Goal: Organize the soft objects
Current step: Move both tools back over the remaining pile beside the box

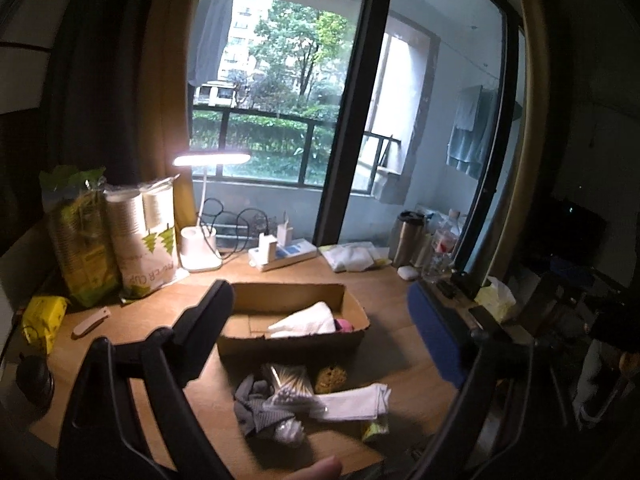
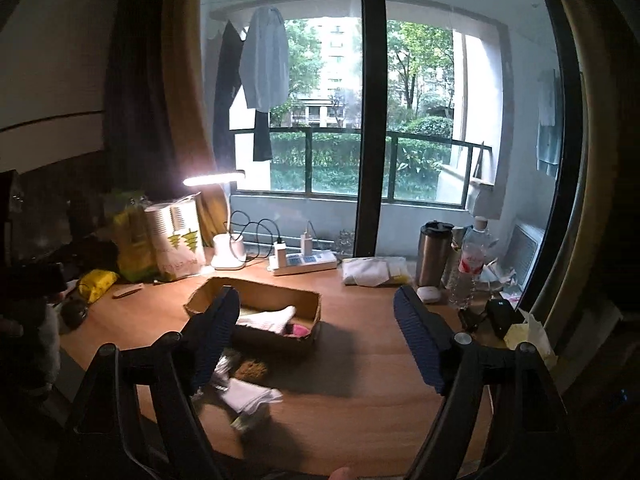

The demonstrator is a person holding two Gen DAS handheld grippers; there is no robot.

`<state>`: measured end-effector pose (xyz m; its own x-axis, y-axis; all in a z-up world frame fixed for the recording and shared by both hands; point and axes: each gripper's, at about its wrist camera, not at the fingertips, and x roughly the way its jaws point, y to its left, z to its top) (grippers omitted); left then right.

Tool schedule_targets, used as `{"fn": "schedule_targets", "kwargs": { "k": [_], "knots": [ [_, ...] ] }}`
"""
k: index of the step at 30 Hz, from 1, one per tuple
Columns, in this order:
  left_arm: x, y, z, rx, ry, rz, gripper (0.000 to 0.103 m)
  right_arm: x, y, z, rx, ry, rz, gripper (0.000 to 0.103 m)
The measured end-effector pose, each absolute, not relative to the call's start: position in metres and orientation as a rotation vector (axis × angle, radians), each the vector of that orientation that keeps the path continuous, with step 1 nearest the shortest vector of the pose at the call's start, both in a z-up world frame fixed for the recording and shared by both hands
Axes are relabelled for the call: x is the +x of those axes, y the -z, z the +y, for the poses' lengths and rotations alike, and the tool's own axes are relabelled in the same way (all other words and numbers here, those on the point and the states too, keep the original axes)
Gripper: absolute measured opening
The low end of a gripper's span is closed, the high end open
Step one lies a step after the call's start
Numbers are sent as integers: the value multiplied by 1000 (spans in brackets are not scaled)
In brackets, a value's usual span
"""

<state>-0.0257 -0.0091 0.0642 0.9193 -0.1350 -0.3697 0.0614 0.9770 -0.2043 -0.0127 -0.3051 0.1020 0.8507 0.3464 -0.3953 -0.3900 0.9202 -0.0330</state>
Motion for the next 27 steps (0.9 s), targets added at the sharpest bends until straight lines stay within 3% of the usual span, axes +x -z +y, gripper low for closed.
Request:
{"fn": "schedule_targets", "kwargs": {
  "k": [7, 18, 27],
  "knots": [
    [-19, -22, -3, -151, 50, 500, 90, -8, -57, -292, -85, -420, 506, 82],
    [20, 85, 6, -142, -18, 677, 90, 50, 65, -245, -135, -478, 694, 82],
    [34, 131, 2, -166, -3, 794, 90, 65, 107, -224, -164, -544, 808, 82]
  ]
}}
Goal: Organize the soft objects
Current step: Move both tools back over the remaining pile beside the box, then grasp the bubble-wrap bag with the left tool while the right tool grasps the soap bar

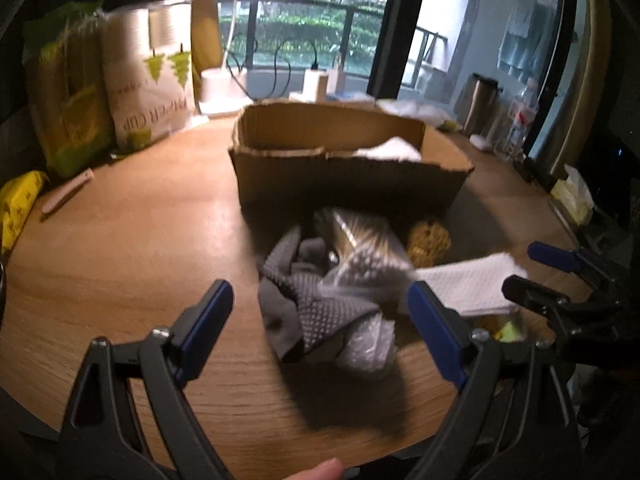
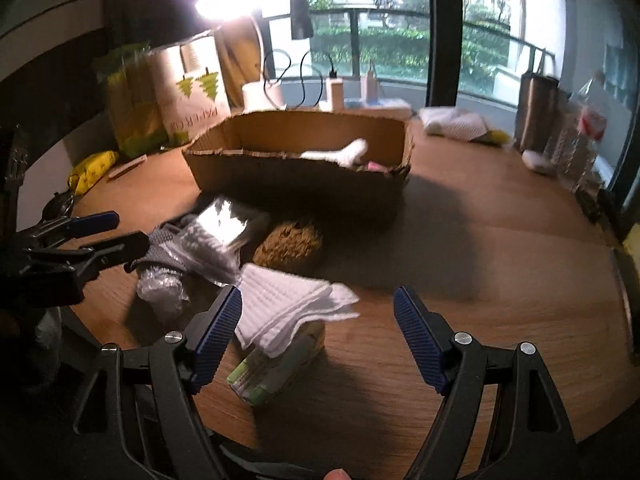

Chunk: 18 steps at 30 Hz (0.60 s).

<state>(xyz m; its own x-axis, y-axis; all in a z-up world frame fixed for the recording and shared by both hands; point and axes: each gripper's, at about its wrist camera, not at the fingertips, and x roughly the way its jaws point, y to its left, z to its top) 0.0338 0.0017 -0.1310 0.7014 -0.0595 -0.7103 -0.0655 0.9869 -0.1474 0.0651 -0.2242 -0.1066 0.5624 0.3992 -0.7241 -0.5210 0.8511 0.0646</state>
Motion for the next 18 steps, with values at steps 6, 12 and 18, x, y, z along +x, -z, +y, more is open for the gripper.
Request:
{"fn": "schedule_targets", "kwargs": {
  "k": [6, 12, 18],
  "knots": [
    [35, 151, 3, -194, 20, 858, 90, 60, 120, -225, -155, -567, 878, 82],
    [38, 162, 6, -223, 47, 895, 90, 58, 135, -220, -162, -561, 923, 79],
    [48, 168, 4, -224, 73, 922, 90, 63, 140, -219, -170, -554, 933, 59]
  ]
}}
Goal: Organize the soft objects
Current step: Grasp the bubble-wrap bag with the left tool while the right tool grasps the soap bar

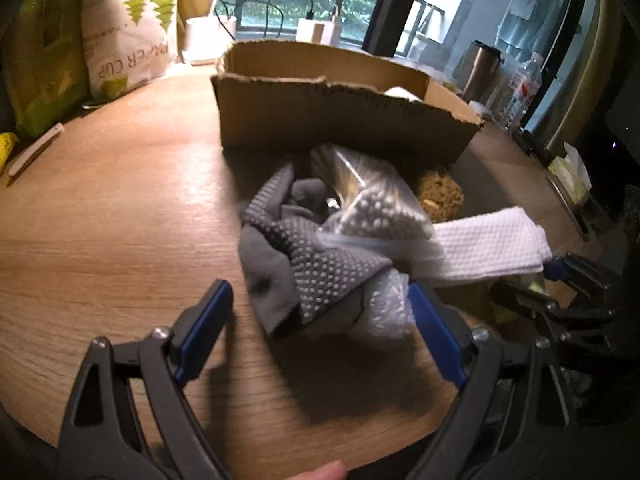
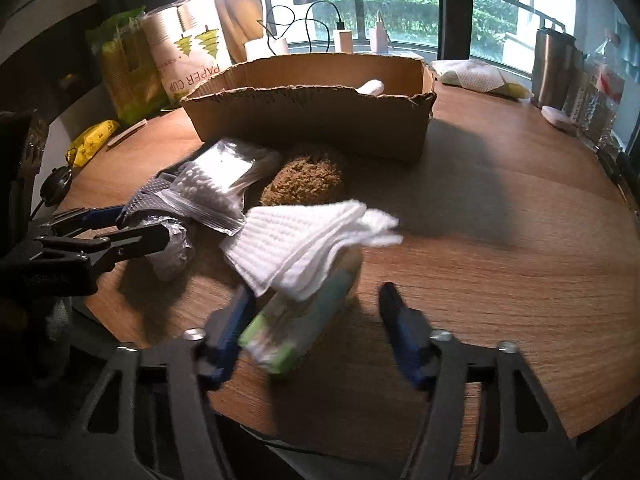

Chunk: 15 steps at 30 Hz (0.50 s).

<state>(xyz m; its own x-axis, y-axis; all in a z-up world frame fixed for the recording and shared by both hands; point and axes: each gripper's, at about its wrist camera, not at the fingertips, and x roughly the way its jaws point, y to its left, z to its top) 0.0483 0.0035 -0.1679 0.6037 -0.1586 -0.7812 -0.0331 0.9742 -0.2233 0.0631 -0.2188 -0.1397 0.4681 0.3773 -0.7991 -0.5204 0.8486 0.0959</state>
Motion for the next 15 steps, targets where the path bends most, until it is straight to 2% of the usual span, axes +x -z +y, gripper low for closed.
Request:
{"fn": "schedule_targets", "kwargs": {
  "k": [3, 6, 8, 10, 15],
  "knots": [
    [52, 169, 1, -210, 83, 926, 90, 63, 144, -219, -174, -550, 944, 45],
    [54, 170, -3, -184, 85, 930, 89, 65, 141, -223, -167, -546, 935, 36],
    [55, 168, -4, -187, 102, 930, 77, 66, 138, -226, -166, -538, 922, 34],
    [54, 165, -8, -173, 118, 930, 70, 67, 133, -231, -157, -534, 902, 28],
    [51, 141, -13, -161, 152, 874, 56, 69, 116, -238, -148, -528, 846, 27]
  ]
}}
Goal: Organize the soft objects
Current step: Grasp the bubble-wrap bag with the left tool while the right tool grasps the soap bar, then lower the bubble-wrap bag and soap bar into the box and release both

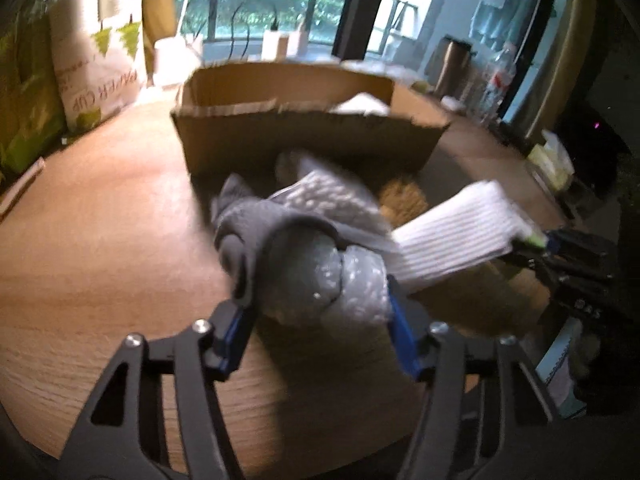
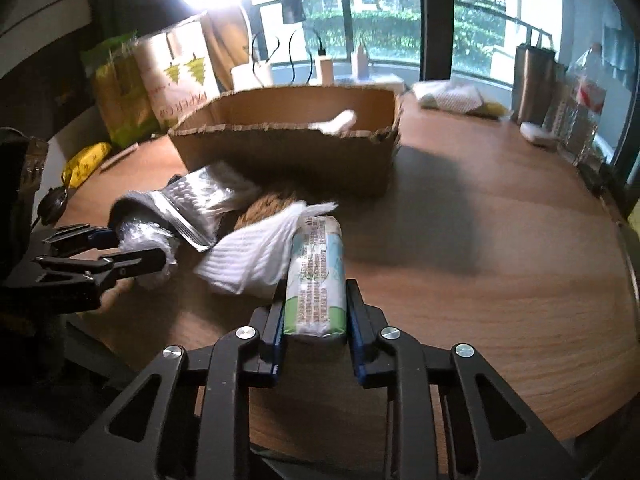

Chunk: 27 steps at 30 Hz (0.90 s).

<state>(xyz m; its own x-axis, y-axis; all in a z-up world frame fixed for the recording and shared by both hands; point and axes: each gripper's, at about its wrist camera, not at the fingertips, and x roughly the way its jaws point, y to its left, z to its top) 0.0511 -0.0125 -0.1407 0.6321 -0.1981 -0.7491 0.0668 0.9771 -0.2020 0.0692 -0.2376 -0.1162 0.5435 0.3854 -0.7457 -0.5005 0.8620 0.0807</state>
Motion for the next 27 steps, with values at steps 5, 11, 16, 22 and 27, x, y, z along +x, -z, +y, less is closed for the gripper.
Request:
{"fn": "schedule_targets", "kwargs": {
  "k": [5, 11, 16, 22, 27],
  "knots": [
    [47, 117, -10, -162, 163, 822, 54, 71, 113, -239, -160, -531, 827, 27],
    [42, 99, -11, -159, 182, 775, 54, 71, 100, -243, -140, -524, 790, 27],
    [44, 82, -11, -173, 202, 735, 54, 74, 89, -248, -131, -519, 757, 27],
    [51, 76, 4, -187, 180, 712, 54, 78, 81, -250, -116, -513, 729, 27],
    [60, 67, 8, -174, 161, 683, 54, 84, 76, -251, -112, -508, 713, 27]
  ]
}}
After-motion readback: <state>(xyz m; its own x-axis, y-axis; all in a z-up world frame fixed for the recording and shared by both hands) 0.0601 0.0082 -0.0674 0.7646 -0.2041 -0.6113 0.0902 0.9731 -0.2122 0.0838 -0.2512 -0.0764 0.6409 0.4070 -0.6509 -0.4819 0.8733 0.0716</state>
